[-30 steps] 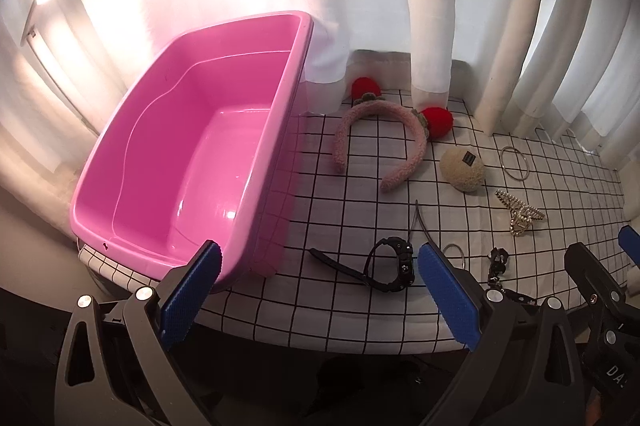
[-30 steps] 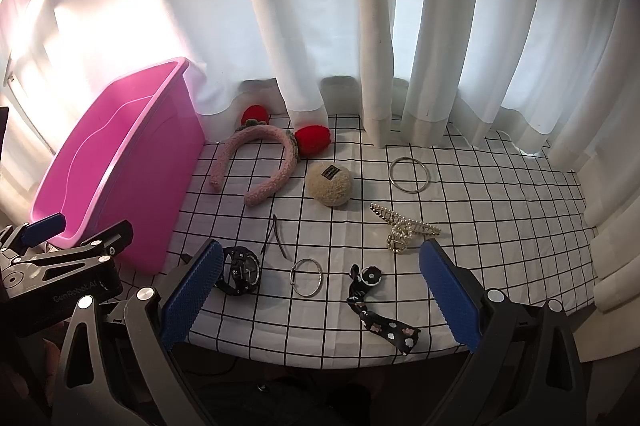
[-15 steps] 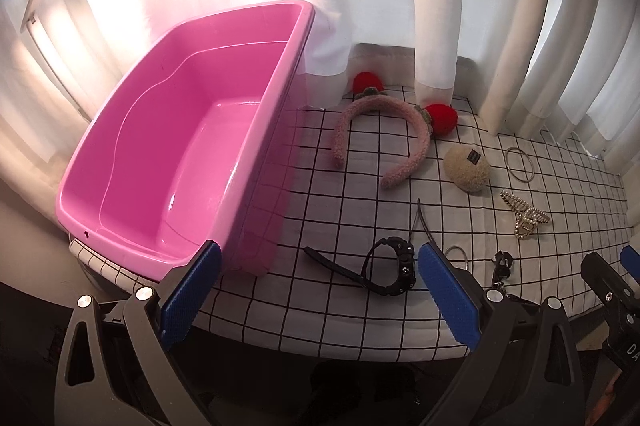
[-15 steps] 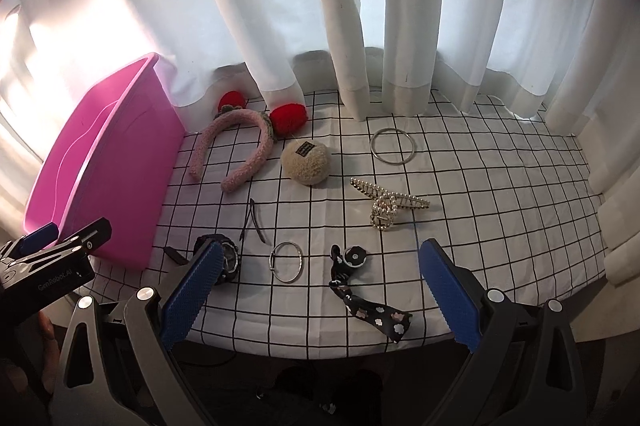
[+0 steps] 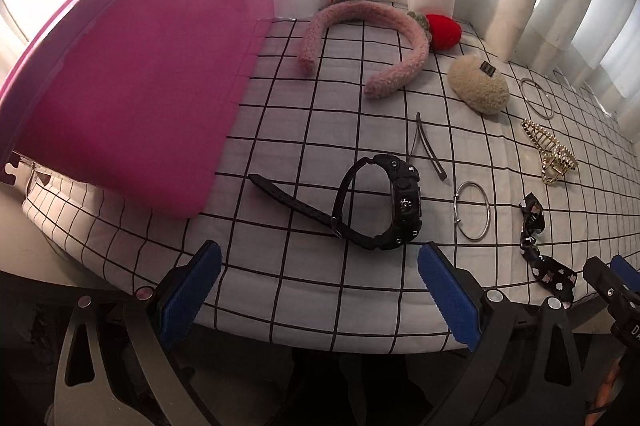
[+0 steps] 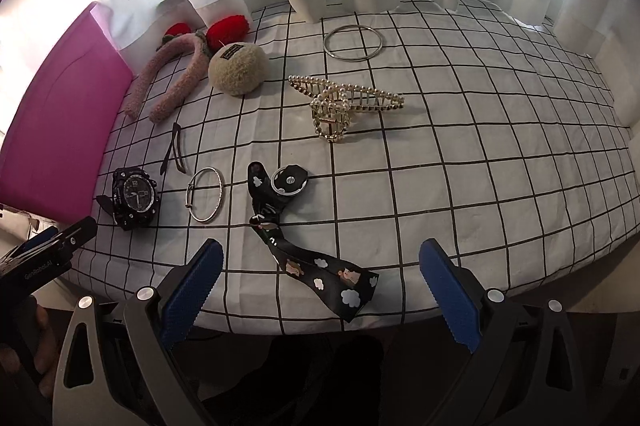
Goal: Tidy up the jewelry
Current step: 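Move the left tool to the black watch while the right tool approaches the black floral clip, then close the left tool on the black watch while the right tool grasps the floral clip, then carry the watch in the left tool and clip in the right tool over the pink tub, then open the left tool to drop the watch while the right tool drops the clip, then withdraw both open tools from the tub back over the table, then move the right tool to the pearl claw clip while the left tool approaches the metal nail nipper, then close the right tool on the pearl claw clip while the left tool grasps the nail nipper, then carry the pearl clip in the right tool and nipper in the left tool over the tub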
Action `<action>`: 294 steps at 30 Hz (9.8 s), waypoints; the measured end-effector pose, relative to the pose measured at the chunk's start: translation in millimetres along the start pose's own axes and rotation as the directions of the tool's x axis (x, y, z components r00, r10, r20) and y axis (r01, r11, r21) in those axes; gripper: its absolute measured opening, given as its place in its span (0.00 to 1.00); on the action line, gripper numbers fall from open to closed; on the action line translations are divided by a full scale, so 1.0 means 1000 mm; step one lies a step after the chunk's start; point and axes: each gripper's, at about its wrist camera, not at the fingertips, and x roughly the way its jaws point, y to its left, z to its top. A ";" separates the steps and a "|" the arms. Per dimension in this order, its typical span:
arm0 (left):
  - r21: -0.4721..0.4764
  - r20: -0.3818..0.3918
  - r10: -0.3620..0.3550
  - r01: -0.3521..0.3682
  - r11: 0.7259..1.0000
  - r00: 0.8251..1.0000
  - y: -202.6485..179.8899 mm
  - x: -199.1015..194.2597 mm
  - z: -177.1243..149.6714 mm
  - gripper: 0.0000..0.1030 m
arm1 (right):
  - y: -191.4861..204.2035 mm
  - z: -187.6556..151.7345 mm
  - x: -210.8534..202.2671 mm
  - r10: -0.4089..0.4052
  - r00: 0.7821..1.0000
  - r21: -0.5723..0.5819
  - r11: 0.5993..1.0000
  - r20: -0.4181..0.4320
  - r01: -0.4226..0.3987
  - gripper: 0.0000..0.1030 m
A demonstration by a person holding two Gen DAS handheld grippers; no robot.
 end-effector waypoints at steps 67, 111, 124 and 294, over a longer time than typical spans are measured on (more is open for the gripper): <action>0.013 0.092 -0.110 0.109 0.994 0.990 -0.024 0.017 0.014 0.56 | 0.026 0.024 0.011 0.090 0.989 -0.196 0.978 0.117 -0.066 0.16; -0.212 0.420 -0.076 0.179 0.961 0.905 0.147 -0.164 0.097 0.56 | 0.267 0.139 -0.114 0.532 0.818 -0.589 0.741 0.221 -0.323 0.16; -0.323 0.235 0.083 -0.002 0.946 0.969 0.217 -0.083 0.104 0.57 | 0.374 0.144 -0.050 0.526 0.851 -0.666 0.638 0.010 -0.386 0.16; -0.007 0.128 -0.073 0.075 0.997 0.989 -0.072 0.057 0.049 0.10 | -0.029 0.083 0.080 0.050 0.993 -0.292 0.956 0.109 -0.016 0.63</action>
